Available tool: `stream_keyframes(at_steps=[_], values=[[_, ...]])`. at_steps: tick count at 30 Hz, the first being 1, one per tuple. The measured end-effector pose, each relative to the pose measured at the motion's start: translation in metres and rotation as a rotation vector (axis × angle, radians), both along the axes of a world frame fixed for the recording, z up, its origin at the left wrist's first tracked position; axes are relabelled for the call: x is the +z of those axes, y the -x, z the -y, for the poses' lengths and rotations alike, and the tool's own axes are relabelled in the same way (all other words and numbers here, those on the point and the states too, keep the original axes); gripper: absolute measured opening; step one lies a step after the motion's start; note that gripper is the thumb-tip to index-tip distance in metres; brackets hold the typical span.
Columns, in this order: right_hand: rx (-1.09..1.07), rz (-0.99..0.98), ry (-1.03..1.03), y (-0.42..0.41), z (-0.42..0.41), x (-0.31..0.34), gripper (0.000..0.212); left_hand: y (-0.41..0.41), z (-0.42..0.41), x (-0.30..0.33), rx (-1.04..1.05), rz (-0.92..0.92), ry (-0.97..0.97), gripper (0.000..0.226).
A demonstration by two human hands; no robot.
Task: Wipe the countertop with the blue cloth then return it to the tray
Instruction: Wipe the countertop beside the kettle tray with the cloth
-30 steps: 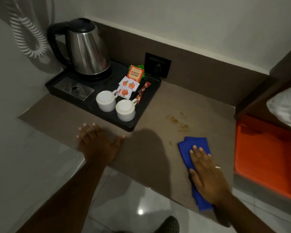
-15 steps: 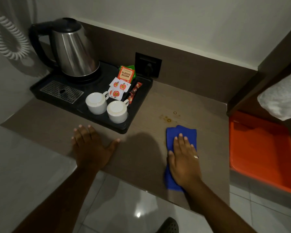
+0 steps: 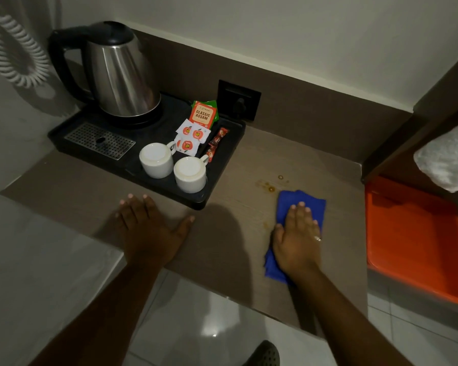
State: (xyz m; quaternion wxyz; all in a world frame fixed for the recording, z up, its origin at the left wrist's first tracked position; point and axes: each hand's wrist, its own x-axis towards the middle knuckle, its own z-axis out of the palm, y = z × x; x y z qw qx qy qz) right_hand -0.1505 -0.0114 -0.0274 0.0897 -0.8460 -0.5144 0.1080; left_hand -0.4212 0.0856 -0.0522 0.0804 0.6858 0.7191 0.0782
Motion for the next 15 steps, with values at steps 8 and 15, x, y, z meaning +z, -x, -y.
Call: stream_keyframes(at_steps=[8,15], values=[[0.05,0.021,0.003,-0.05,0.057,-0.001,0.063,0.0,0.005,0.009,-0.009,0.009,0.035,0.124],[-0.546,-0.035,0.073,-0.003,-0.019,0.004,0.065,-0.001,0.005,0.009,-0.009,0.016,0.041,0.12]])
